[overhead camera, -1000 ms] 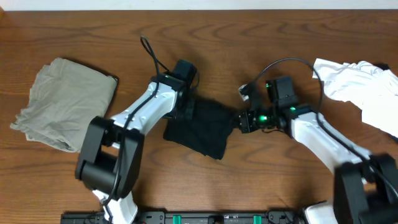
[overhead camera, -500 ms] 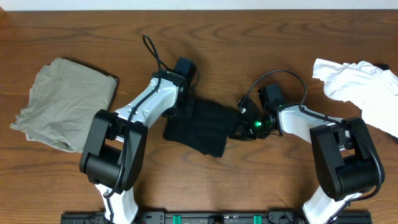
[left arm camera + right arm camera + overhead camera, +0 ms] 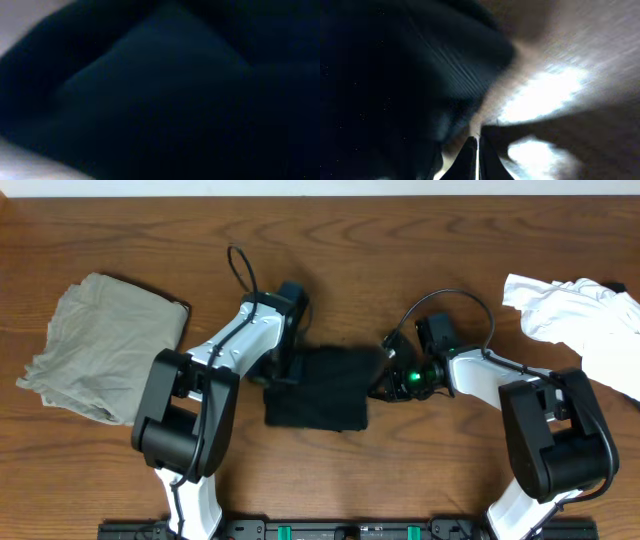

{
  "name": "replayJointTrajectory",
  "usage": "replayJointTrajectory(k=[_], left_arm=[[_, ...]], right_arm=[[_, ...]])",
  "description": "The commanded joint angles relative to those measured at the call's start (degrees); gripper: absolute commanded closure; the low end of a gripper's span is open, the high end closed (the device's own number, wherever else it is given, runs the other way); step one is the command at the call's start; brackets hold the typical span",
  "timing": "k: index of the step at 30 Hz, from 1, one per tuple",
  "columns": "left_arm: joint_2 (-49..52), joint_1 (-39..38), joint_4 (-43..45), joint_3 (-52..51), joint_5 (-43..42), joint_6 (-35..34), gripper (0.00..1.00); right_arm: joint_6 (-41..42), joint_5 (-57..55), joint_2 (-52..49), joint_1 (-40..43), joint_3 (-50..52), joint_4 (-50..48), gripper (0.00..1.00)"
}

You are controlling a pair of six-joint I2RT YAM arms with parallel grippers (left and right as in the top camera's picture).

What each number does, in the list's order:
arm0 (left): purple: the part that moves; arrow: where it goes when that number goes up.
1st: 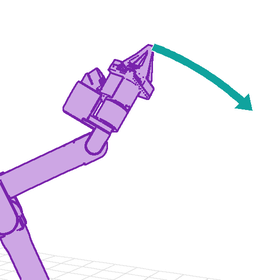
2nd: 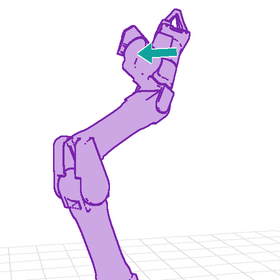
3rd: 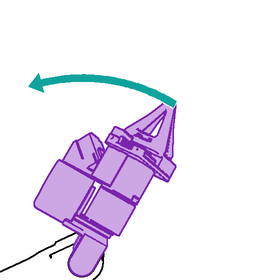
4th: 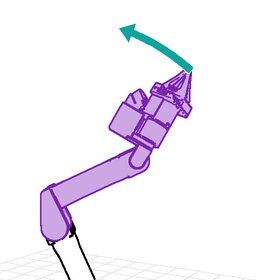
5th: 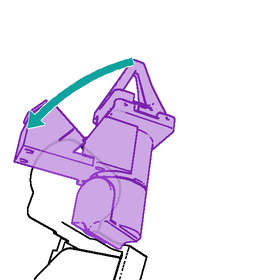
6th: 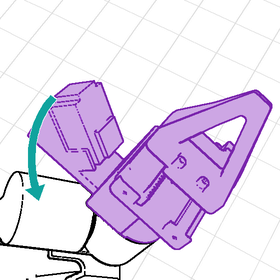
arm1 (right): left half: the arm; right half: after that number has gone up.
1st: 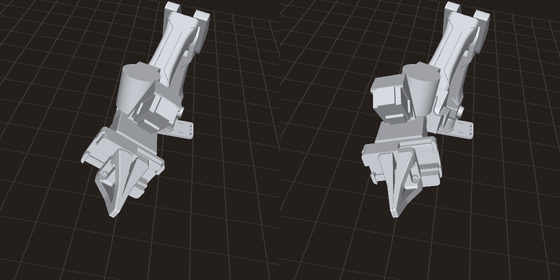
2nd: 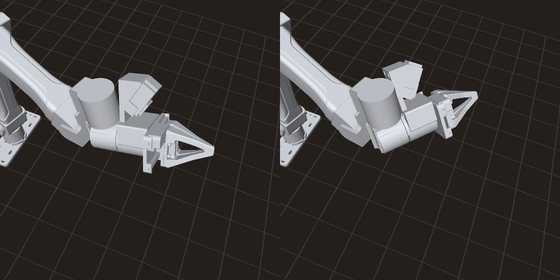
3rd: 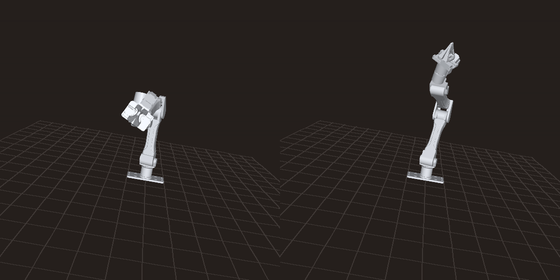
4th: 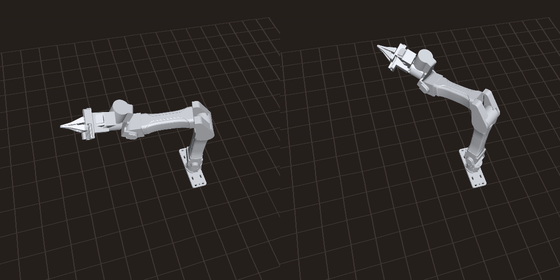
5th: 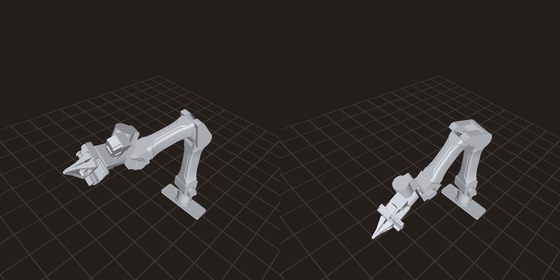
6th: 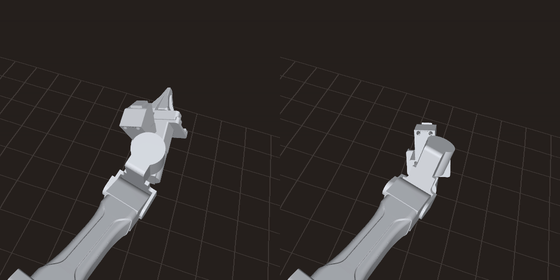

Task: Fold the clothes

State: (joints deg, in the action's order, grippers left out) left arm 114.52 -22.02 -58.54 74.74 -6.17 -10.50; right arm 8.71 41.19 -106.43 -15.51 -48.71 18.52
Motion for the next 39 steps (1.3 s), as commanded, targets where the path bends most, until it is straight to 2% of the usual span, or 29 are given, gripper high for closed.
replayJointTrajectory(k=[1, 5, 9, 13, 18, 20, 23, 25, 29, 32, 39], left_arm=[[4.4, -0.3, -3.9, -3.9, -8.7, -0.3, 0.94], [4.4, -1.1, -7.5, -4.1, -14.6, -0.2, 0.94], [3.3, -2.4, -9.6, -4.1, -15.3, -0.2, 0.94], [-2.8, -3.3, -8.6, -4.0, -10.5, -1.4, 0.94], [-17.2, -3.3, -8.4, -4.0, -2.7, -3.7, 0.94], [-22.7, -3.3, -7.9, -4.0, -1.0, -3.7, 0.94], [-29.0, -3.3, -4.5, -4.0, 3.3, -3.7, 0.89], [-31.2, -3.3, -0.4, -4.0, 4.3, -3.5, 0.89], [-30.5, -3.3, 7.2, -4.0, 4.3, -1.8, 0.91], [-27.0, -3.3, 10.7, -4.0, 4.3, -1.8, 0.91], [-15.3, -3.3, 13.3, -4.0, 4.1, -1.8, 0.91]], right_arm=[[-0.4, -5.8, -1.0, 3.0, -0.9, -0.3, 0.98], [-0.4, -6.5, 0.4, 7.6, -1.5, 0.9, 0.99], [-0.7, -6.4, 3.1, 12.3, -1.6, 4.9, 0.99], [-2.4, -6.0, 7.1, 14.8, -1.6, 11.7, 0.99], [-4.0, -5.1, 14.0, 15.0, -1.6, 17.9, 0.99], [-7.3, -1.8, 17.0, 14.9, -1.6, 20.9, 0.98], [-9.0, -0.9, 21.8, 14.2, -1.6, 27.3, 0.97], [-10.0, -0.9, 24.1, 12.8, -1.5, 30.6, 0.96], [-11.0, -0.9, 25.2, 8.4, -1.5, 33.2, 0.94], [-10.9, -0.9, 24.4, 3.7, -0.6, 31.5, 0.94], [-7.1, -0.9, 22.7, -4.7, 1.0, 27.0, 0.94]])
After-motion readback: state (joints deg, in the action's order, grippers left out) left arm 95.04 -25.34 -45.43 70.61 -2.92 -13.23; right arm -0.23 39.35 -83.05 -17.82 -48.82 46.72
